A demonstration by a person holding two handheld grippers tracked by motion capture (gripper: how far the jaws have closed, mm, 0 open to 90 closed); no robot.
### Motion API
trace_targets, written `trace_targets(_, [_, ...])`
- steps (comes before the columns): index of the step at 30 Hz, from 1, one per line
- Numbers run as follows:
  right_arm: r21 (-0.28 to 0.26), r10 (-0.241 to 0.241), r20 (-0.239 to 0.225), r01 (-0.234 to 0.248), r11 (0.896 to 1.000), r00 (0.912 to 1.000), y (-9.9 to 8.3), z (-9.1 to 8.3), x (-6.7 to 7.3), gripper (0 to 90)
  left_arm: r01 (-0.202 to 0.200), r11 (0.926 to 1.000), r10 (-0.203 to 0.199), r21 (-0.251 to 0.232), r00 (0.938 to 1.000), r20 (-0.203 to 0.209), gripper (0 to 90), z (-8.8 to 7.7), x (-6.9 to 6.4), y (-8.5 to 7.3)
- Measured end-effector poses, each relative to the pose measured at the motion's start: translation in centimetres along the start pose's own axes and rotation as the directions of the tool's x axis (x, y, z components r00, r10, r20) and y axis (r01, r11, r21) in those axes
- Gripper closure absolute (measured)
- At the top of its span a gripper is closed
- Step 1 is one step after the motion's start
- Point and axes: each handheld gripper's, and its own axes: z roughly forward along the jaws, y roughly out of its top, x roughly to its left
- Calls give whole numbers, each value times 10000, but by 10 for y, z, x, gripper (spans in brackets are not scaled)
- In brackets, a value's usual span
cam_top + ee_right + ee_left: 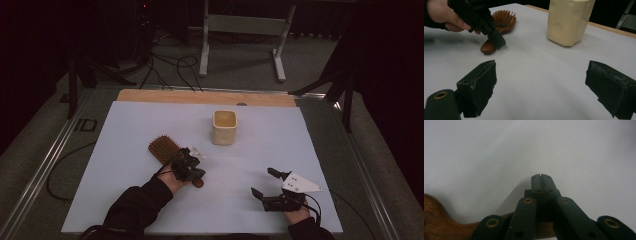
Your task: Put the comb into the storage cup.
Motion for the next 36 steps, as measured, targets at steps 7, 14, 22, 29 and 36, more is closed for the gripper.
trace_targets(7, [-18,-10,20,10,10000,10000,0,0,0,100,27,9999,-27,123,10000,-16,900,-12,-2,-11])
trace_targets(14, [-9,-29,24,29,10000,10000,1,0,1,99,74,9996,-73,287,10000,-34,900,-23,-4,-25])
trace_targets(22, [-2,-27,33,27,10000,10000,1,0,1,99,208,9975,-185,673,9992,-353,900,-37,-1,-41])
trace_targets(29, [-8,-30,35,30,10000,10000,1,0,1,99,425,9955,-380,841,9978,-548,900,-50,5,-50])
trace_targets(36, [-24,-34,54,34,10000,10000,1,0,1,99,499,9909,-405,1247,9963,-763,900,-54,9,-59])
